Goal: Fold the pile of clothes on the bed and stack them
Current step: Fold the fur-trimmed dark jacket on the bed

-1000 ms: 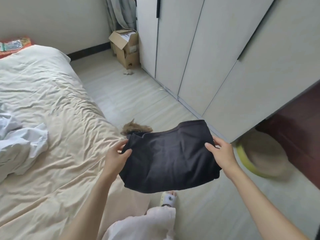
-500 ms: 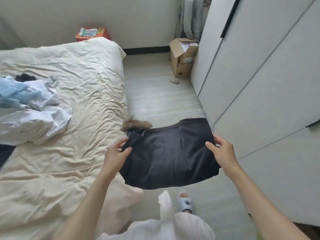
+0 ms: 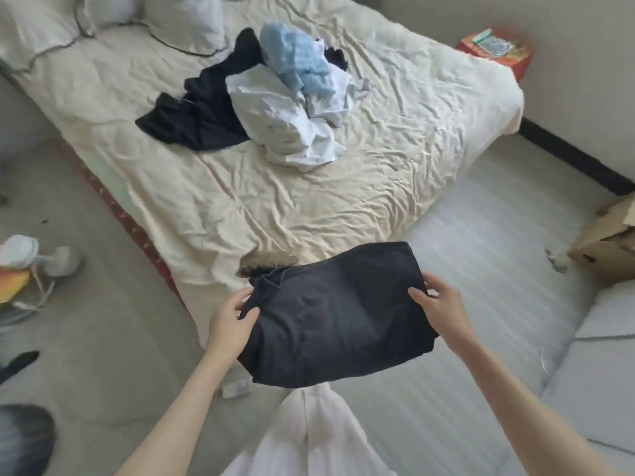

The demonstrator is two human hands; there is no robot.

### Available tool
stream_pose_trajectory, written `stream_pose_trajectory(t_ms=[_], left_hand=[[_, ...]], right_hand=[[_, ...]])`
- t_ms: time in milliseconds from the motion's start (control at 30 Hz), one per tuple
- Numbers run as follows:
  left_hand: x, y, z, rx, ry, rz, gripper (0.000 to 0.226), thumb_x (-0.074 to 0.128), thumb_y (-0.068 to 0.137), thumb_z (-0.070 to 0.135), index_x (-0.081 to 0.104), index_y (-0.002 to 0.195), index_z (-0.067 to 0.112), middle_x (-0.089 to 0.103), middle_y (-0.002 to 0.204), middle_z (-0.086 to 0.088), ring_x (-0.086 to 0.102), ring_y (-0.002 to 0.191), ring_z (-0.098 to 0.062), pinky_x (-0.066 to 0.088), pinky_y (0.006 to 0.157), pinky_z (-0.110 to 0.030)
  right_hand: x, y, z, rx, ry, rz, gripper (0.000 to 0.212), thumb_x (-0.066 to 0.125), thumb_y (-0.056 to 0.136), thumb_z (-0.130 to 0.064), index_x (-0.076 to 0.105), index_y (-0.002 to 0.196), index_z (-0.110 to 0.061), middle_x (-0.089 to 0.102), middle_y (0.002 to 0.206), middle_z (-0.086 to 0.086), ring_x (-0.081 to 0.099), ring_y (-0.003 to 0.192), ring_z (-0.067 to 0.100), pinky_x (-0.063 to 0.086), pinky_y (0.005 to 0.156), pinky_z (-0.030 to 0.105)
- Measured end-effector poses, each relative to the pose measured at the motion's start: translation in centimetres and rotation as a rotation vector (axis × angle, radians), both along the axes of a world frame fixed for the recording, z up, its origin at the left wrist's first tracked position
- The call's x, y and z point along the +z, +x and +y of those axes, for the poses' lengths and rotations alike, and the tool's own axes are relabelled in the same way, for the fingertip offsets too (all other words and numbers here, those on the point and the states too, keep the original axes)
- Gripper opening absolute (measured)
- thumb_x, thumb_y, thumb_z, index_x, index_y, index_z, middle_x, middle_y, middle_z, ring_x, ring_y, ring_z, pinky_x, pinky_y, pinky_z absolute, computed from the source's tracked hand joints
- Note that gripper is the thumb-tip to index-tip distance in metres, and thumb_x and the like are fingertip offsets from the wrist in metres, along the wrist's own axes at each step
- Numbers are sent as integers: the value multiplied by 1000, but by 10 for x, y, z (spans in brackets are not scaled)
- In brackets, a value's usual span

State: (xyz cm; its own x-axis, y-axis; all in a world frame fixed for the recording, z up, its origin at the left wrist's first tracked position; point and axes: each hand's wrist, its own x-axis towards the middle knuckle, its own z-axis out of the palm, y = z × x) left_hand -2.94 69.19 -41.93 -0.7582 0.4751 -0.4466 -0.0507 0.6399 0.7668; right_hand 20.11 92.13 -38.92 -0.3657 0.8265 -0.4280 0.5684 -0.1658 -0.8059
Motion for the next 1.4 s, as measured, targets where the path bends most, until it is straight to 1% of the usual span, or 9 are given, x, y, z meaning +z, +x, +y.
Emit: stream_pose_trajectory(t_ms=[133,267,433,600,800,933,1100,1233,1400], left_hand=[[-36,-30,2,155,-21,-6,41,60,89,3,57,127,16,61,123,-3,54,115,-23,40,90,-26],[-73,-79,36,234,-52,11,39,58,90,4,57,128,16,61,121,-2,51,103,-10,36,85,-17],[-104,-129,85,325,-14,94,39,55,92,4,54,130,12,53,120,6,47,107,-8,35,92,-22],[-145,-157,111,439,-50,128,40,53,93,4,50,132,9,53,124,-4,48,110,-14,36,97,-25],[-193,-164,123,428,-208,-144,61,64,88,30,39,141,12,51,137,-3,45,127,-23,33,89,-22],[-192,-148,121,369,-330,-150,85,71,75,51,25,144,31,45,143,12,45,129,-18,40,99,-36],[-190,-143,130,336,-338,-228,86,75,76,29,22,144,31,48,139,9,49,124,-25,42,99,-45],[-182,-152,128,252,-421,-223,78,66,85,28,21,148,26,43,144,2,44,129,-26,39,103,-44],[-129,-148,121,65,-545,26,76,56,90,40,13,151,25,34,144,-9,39,129,-30,39,100,-44]], right_hand=[[-30,-83,48,213,0,-91,25,58,90,-12,67,107,-29,67,102,-6,66,87,16,55,80,37],[-59,-174,97,353,88,-136,30,58,88,-10,63,90,-39,65,91,-13,63,85,17,51,78,32],[-97,-264,149,434,210,-181,29,58,89,-10,66,115,-20,65,102,-7,62,99,22,48,93,39],[-147,-315,189,503,270,-214,30,56,90,-13,63,118,-21,65,108,-1,60,93,22,46,88,35],[-208,-321,209,550,15,-340,53,64,87,-33,46,135,-22,58,117,-4,56,107,19,47,93,38],[-216,-289,207,601,23,-334,55,66,84,-32,44,133,-21,54,103,-19,54,100,12,41,79,25],[-223,-283,219,678,36,-435,52,59,89,-14,42,138,-18,59,118,3,55,100,20,47,81,33],[-213,-289,228,782,50,-550,47,54,92,-16,43,137,-14,62,116,11,52,90,19,39,73,28],[-153,-304,206,984,271,-505,58,52,94,-32,31,145,-16,43,140,10,45,124,27,38,97,38]])
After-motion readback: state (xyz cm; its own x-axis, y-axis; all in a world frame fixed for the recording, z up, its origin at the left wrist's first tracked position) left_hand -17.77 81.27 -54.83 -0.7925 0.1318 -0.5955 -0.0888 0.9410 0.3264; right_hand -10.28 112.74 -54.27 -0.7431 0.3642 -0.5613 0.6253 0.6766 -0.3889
